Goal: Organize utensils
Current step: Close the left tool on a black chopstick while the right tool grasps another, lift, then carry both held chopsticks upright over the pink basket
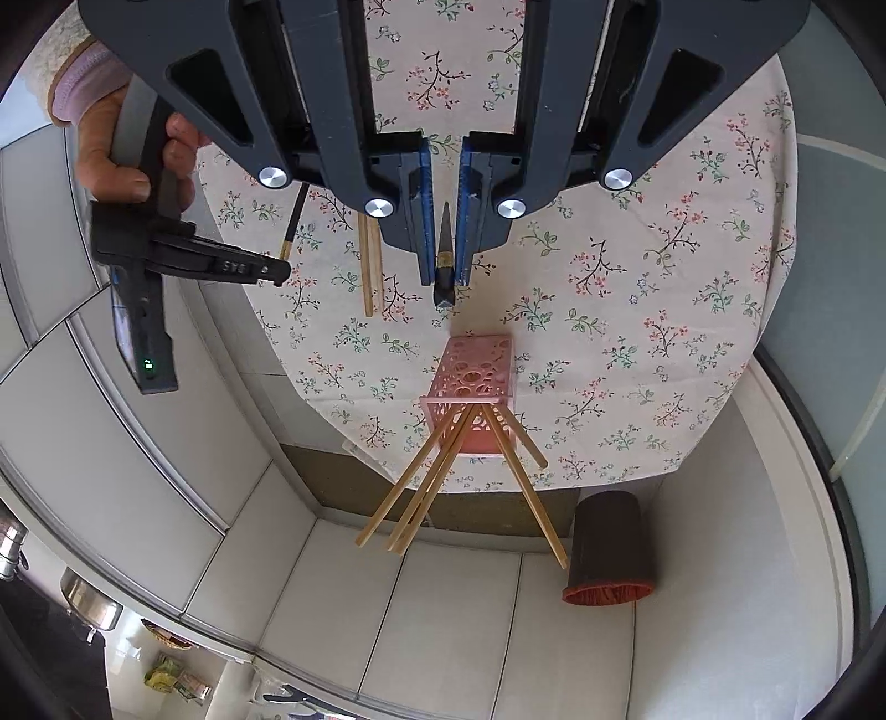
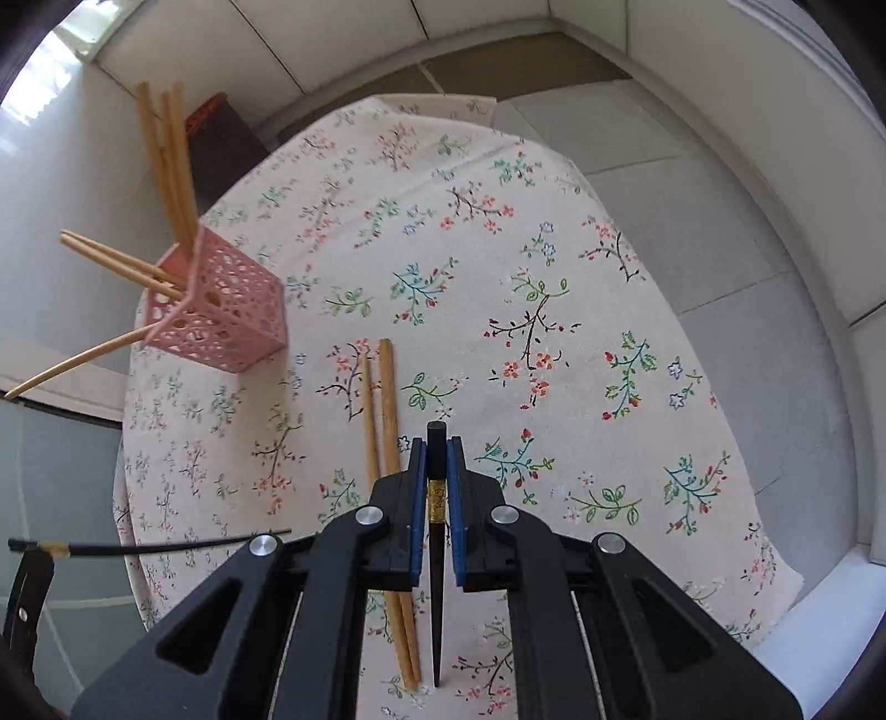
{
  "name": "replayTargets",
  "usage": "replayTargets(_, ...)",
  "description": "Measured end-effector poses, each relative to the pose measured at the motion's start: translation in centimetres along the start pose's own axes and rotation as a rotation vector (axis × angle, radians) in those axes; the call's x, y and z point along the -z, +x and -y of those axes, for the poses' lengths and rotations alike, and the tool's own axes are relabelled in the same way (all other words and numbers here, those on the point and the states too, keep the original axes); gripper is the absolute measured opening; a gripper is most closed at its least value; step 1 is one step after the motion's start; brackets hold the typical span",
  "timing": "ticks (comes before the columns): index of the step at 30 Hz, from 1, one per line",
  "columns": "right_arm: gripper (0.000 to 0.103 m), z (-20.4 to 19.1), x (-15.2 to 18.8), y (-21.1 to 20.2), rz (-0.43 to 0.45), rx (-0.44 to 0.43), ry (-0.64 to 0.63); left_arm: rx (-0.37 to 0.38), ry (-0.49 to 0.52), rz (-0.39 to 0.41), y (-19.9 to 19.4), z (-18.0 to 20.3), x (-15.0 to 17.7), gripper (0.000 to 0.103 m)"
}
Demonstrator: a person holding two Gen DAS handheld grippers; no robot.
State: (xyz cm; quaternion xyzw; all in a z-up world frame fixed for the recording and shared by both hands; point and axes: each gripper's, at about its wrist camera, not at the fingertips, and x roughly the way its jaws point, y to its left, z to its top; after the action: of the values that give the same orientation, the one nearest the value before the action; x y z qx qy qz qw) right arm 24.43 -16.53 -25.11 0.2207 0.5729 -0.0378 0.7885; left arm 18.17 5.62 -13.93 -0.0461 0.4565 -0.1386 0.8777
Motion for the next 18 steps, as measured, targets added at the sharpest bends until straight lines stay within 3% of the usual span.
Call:
replayTargets(6, 0.007, -0.4, 1.3, -6.9, 0.171, -0.035, -0.08, 0.012, -0.012, 0.035, -1.5, 0.2, -0.1, 0.006)
replayTargets(11, 0.007, -0.7, 2.8, -9.5, 0.227, -0.062, -0.11, 0.015, -0.017, 0.047, -2.2, 0.5, -0.1, 0.006)
replayTargets(18, 0.007, -1.0, 2.6, -13.3, 0.307, -0.125, -0.112, 0.017, -0.016, 0.126, -4.4, 1.3, -2.1, 0.006)
